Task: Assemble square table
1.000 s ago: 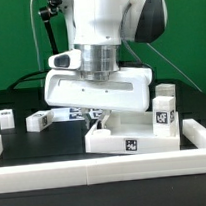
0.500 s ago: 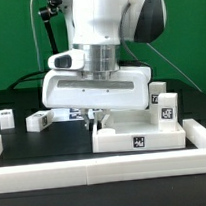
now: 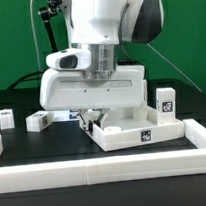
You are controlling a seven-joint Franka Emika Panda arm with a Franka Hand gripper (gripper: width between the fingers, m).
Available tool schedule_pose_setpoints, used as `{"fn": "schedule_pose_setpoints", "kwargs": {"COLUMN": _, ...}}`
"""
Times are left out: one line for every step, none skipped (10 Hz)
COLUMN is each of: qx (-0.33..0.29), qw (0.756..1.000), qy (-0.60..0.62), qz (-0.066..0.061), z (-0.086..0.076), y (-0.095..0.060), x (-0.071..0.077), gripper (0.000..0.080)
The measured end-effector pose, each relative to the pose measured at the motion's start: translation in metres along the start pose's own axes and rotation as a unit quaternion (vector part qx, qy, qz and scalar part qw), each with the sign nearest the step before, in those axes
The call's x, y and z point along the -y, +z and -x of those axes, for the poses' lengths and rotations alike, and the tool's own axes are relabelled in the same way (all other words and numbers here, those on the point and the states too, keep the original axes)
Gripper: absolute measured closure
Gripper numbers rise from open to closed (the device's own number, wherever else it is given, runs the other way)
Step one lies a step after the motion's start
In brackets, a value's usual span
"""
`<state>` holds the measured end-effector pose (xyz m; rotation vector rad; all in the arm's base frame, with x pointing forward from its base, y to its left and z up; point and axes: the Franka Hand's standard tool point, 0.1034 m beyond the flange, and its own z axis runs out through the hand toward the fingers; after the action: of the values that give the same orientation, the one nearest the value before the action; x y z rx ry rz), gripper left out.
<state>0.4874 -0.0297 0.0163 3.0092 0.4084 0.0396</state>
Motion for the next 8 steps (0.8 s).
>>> {"fn": "schedule_pose_setpoints", "kwargs": {"qx": 0.000, "qw": 1.000, "qy": -0.012, "qz": 0.000, "z": 0.000, "y": 0.000, "x": -0.001, "gripper": 0.0732}}
{"fn": "schedule_pose_setpoints", "kwargs": {"qx": 0.000, "qw": 0.999, "qy": -0.045, "qz": 0.001, "z": 0.000, "y": 0.000, "x": -0.001, "gripper": 0.0732}}
{"fn": "schedule_pose_setpoints", "kwargs": {"qx": 0.000, "qw": 0.998, "qy": -0.066, "qz": 0.003, "z": -0.003, "y": -0.001, "x": -0.001, "gripper": 0.0732}}
{"fn": "schedule_pose_setpoints", "kwargs": {"qx": -0.003, "qw": 0.992, "qy": -0.125, "qz": 0.008, "z": -0.017, "y": -0.005, "x": 0.005, "gripper": 0.0732}}
{"fn": "schedule_pose_setpoints", "kwargs": {"qx": -0.004, "qw": 0.985, "qy": -0.171, "qz": 0.011, "z": -0.026, "y": -0.006, "x": 0.006, "gripper": 0.0732}}
{"fn": "schedule_pose_setpoints", "kwargs": {"qx": -0.001, "qw": 0.977, "qy": -0.214, "qz": 0.012, "z": -0.036, "y": -0.005, "x": 0.007, "gripper": 0.0732}}
{"fn": "schedule_pose_setpoints", "kwargs": {"qx": -0.005, "qw": 0.955, "qy": -0.297, "qz": 0.022, "z": -0.055, "y": -0.006, "x": 0.010, "gripper": 0.0732}}
{"fn": "schedule_pose_setpoints", "kwargs": {"qx": -0.008, "qw": 0.940, "qy": -0.341, "qz": 0.024, "z": -0.069, "y": -0.010, "x": 0.014, "gripper": 0.0732}}
